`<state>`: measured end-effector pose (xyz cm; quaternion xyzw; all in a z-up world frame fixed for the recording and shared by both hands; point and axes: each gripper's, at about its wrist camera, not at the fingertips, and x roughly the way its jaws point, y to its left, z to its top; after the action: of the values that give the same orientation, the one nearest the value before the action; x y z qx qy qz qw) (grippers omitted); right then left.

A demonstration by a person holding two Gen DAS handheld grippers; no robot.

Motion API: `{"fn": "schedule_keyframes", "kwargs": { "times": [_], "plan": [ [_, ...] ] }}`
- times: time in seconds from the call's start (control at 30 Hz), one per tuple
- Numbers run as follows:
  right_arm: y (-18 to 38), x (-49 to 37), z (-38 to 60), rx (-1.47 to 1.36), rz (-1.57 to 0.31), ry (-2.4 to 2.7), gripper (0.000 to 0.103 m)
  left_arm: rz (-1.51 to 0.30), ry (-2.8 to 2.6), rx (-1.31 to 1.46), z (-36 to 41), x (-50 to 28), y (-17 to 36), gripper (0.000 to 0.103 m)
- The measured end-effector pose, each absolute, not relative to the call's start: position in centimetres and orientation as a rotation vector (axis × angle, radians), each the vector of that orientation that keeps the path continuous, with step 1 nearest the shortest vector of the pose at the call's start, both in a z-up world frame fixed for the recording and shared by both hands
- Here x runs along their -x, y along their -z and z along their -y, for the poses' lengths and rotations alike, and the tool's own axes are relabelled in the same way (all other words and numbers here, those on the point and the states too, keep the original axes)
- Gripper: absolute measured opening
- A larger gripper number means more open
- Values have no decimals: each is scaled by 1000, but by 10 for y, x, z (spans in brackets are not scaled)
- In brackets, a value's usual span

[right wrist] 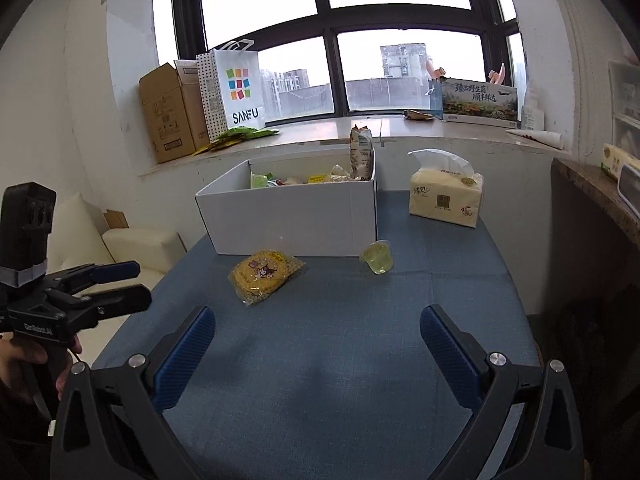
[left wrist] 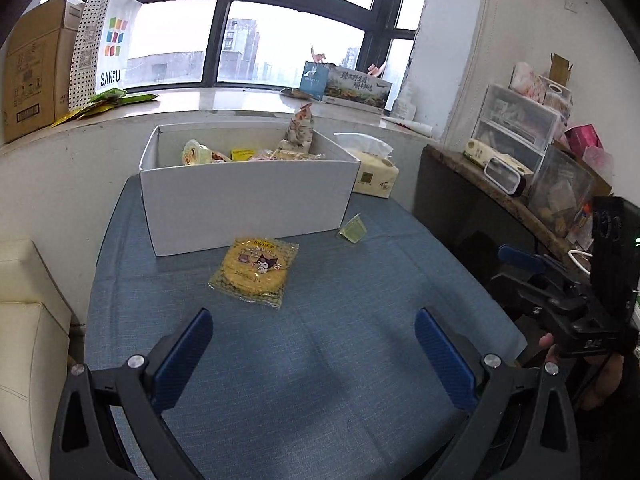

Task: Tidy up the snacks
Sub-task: 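Grasp the last round Lay's cracker pack with the left tool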

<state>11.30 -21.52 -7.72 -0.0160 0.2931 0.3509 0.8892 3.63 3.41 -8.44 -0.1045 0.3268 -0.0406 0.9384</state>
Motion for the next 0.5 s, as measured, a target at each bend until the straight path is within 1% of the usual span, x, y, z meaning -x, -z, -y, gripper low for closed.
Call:
{"fn": "schedule_keyframes", "kwargs": {
  "times": [0.2, 0.37, 0.5],
  "plan": [
    [79, -115, 219, 2, -619, -726, 103, -724, 41, 228, -40, -64, 99, 103],
    [79, -115, 219, -3, -622, -728, 103, -770, 49, 173, -44, -112, 115, 103],
    [80, -115, 219, -3, -625, -726, 103, -854, 28, 89, -47, -158, 140, 103]
  ]
}}
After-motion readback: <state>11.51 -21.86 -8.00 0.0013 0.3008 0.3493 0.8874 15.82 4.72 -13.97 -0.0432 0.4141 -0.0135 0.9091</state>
